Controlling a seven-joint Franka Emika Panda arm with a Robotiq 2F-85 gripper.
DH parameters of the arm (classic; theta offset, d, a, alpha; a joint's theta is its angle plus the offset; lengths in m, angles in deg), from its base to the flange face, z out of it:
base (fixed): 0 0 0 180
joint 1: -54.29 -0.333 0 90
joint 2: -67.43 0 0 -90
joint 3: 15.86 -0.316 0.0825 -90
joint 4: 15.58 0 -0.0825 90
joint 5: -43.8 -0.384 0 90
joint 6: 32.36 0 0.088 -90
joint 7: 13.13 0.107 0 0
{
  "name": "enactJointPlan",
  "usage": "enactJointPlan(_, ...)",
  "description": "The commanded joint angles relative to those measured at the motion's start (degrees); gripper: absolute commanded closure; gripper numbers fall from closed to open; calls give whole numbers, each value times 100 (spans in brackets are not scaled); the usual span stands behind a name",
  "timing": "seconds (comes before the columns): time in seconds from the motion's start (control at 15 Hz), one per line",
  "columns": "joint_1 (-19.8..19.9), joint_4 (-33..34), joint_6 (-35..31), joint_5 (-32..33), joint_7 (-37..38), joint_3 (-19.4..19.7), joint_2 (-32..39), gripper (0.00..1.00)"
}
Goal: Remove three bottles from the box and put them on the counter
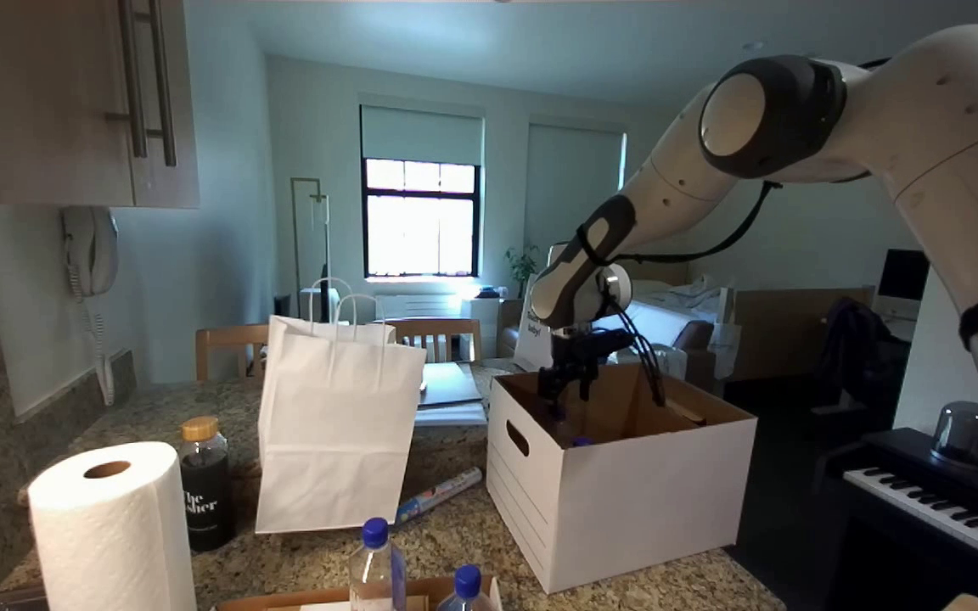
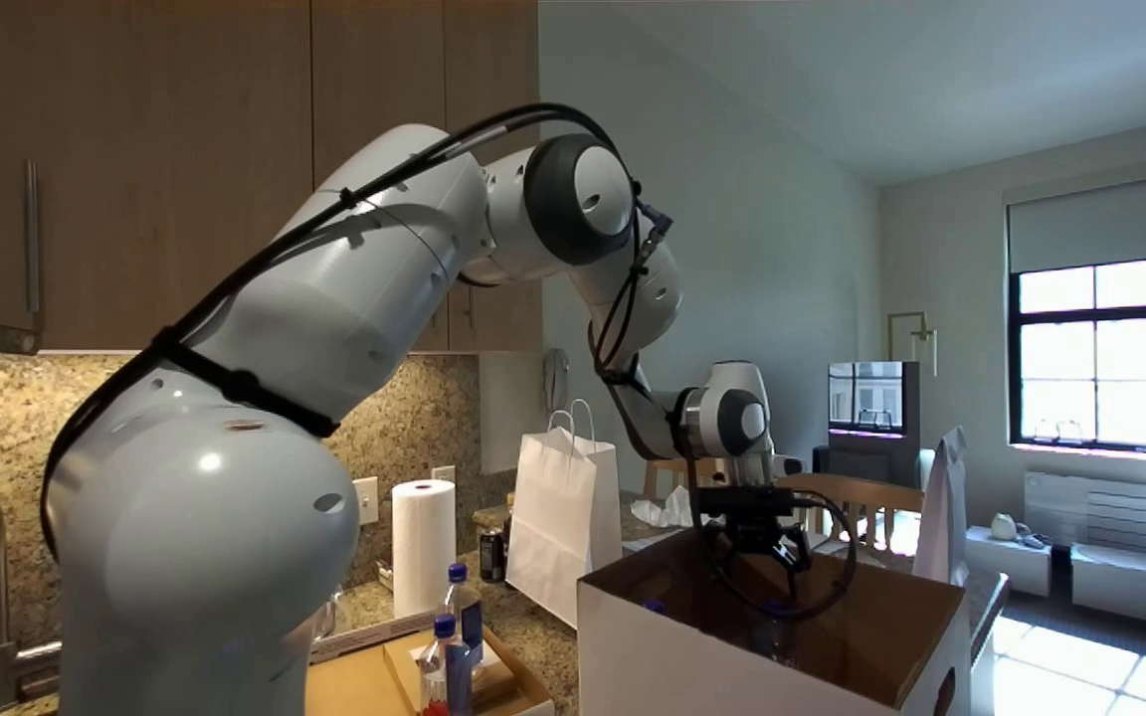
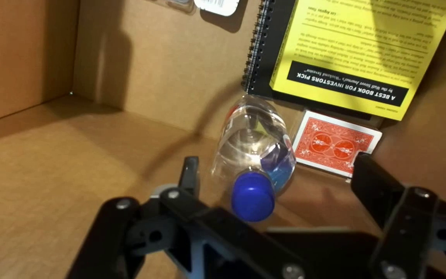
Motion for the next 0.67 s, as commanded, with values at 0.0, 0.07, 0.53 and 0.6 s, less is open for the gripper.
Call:
enactJointPlan(0.0,219,465,478,-351,-403,-199,190,0)
enactJointPlan(0.07,217,573,568,-414,-304,-192,251,0)
enactJointPlan(0.53,208,1089,749,-934,157,-162,703,0)
enactJointPlan(0.6,209,1147,764,-990,188,-156,766,0)
